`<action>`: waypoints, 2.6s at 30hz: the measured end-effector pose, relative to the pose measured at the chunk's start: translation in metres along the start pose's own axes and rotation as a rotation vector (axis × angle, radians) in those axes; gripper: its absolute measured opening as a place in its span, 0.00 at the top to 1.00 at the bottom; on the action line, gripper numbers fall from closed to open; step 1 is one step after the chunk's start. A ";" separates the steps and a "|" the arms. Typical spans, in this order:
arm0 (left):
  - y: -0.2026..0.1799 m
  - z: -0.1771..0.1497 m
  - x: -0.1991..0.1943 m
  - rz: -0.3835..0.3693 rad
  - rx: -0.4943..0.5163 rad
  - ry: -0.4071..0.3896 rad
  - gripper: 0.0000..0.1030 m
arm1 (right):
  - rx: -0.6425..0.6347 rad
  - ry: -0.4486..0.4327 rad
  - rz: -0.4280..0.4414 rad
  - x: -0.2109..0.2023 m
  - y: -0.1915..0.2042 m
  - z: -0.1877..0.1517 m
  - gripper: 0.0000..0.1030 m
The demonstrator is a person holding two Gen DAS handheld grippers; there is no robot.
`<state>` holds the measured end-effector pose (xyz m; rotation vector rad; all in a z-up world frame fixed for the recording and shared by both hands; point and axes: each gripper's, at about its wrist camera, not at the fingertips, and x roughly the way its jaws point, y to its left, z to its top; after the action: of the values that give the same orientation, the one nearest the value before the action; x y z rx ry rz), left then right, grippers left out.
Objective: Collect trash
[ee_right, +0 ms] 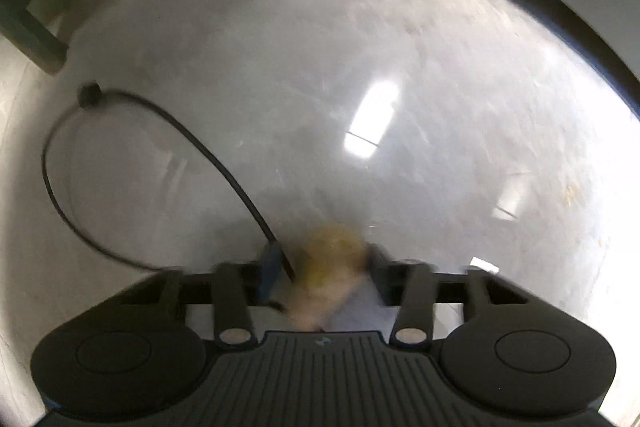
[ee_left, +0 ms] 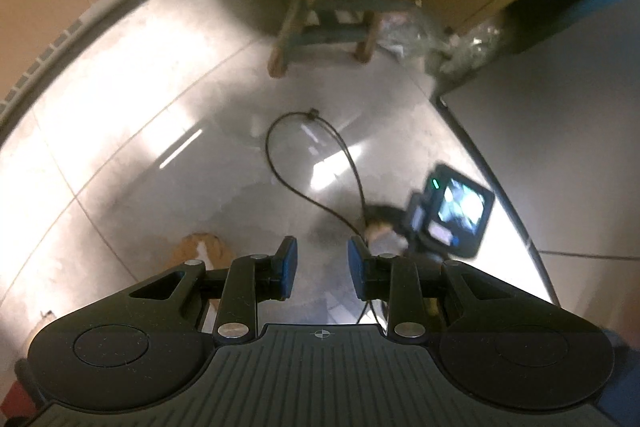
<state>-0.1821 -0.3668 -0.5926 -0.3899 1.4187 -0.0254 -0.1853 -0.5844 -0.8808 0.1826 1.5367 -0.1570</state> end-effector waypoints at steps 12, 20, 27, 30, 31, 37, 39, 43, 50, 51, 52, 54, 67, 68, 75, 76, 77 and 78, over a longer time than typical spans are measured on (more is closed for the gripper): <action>-0.034 0.039 -0.134 -0.150 -0.049 -0.094 0.70 | -0.048 -0.230 0.288 -0.364 0.002 0.005 0.63; -0.005 0.121 -0.345 -0.171 -0.086 -0.342 0.70 | -0.158 -0.482 0.490 -0.650 0.102 0.049 0.63; 0.049 0.173 -0.456 -0.130 -0.096 -0.480 0.70 | -0.112 -0.437 0.418 -0.726 0.173 0.091 0.43; 0.064 0.188 -0.486 -0.126 -0.111 -0.529 0.70 | -0.140 -0.421 0.432 -0.748 0.196 0.095 0.42; 0.070 0.193 -0.493 -0.125 -0.115 -0.542 0.70 | -0.147 -0.427 0.433 -0.754 0.201 0.097 0.42; 0.097 0.228 -0.538 -0.166 -0.194 -0.635 0.70 | -0.125 -0.462 0.550 -0.812 0.246 0.107 0.39; 0.098 0.241 -0.555 -0.172 -0.210 -0.678 0.70 | -0.152 -0.498 0.607 -0.839 0.264 0.112 0.34; 0.103 0.273 -0.590 -0.178 -0.255 -0.779 0.70 | -0.256 -0.621 0.671 -0.888 0.302 0.126 0.23; 0.121 0.336 -0.627 -0.092 -0.273 -0.893 0.70 | -0.454 -0.839 0.513 -0.911 0.370 0.179 0.22; 0.123 0.348 -0.631 -0.059 -0.259 -0.914 0.70 | -0.477 -0.854 0.500 -0.908 0.377 0.190 0.22; 0.128 0.360 -0.636 -0.017 -0.235 -0.935 0.70 | -0.504 -0.867 0.493 -0.903 0.386 0.203 0.22; 0.130 0.392 -0.641 0.087 -0.194 -0.961 0.70 | -0.554 -0.897 0.470 -0.888 0.406 0.232 0.22; 0.200 0.509 -0.644 0.345 -0.546 -0.891 0.70 | -0.449 -0.863 0.497 -0.857 0.496 0.405 0.21; 0.203 0.514 -0.637 0.353 -0.540 -0.854 0.70 | -0.456 -0.873 0.463 -0.854 0.506 0.415 0.21; 0.212 0.524 -0.609 0.303 -0.484 -0.730 0.66 | -0.480 -0.777 0.404 -0.822 0.546 0.454 0.21; 0.212 0.525 -0.607 0.284 -0.478 -0.718 0.66 | -0.483 -0.778 0.400 -0.819 0.548 0.453 0.21; 0.213 0.527 -0.606 0.267 -0.477 -0.716 0.66 | -0.488 -0.784 0.386 -0.817 0.552 0.453 0.21; 0.214 0.527 -0.605 0.251 -0.476 -0.715 0.66 | -0.494 -0.788 0.368 -0.814 0.556 0.453 0.21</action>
<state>0.1814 0.1140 -0.0218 -0.5395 0.7394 0.6102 0.3530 -0.1502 -0.0454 -0.0023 0.7019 0.4043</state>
